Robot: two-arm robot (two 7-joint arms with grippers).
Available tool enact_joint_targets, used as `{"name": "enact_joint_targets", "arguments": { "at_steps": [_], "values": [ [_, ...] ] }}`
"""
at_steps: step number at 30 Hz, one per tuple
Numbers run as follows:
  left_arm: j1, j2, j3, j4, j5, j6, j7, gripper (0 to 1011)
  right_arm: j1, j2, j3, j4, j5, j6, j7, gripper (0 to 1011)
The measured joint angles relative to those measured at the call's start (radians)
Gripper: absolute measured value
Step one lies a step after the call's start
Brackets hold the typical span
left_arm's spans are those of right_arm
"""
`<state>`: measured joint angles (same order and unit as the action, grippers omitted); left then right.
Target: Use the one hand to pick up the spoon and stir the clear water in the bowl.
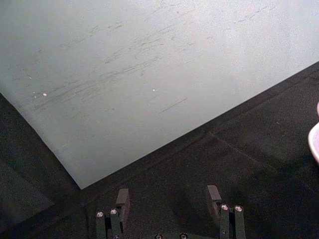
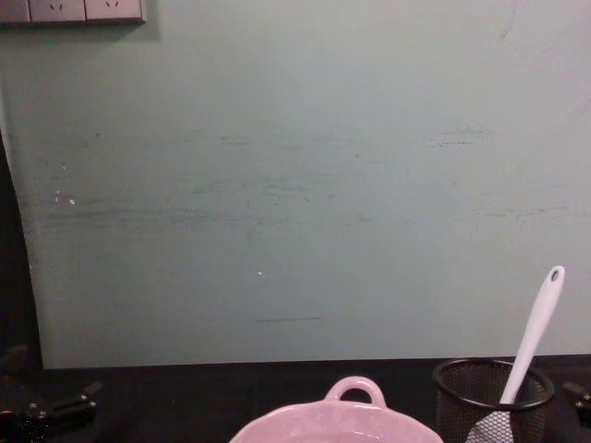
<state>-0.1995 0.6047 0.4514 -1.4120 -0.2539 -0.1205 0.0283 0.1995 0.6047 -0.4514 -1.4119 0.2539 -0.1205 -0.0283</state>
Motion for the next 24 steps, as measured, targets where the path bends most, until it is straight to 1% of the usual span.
{"name": "enact_joint_targets", "arguments": {
  "at_steps": [18, 21, 24],
  "values": [
    [0.000, 0.000, 0.000, 0.000, 0.000, 0.000, 0.000, 1011, 0.000, 0.000, 0.000, 0.000, 0.000, 0.000, 0.000, 1003],
    [0.000, 0.000, 0.000, 0.000, 0.000, 0.000, 0.000, 1011, -0.027, 0.015, 0.012, -0.047, -0.020, 0.032, -0.018, 1003],
    [0.000, 0.000, 0.000, 0.000, 0.000, 0.000, 0.000, 1011, -0.066, 0.032, 0.029, -0.103, -0.026, 0.055, -0.029, 1002]
  ]
}}
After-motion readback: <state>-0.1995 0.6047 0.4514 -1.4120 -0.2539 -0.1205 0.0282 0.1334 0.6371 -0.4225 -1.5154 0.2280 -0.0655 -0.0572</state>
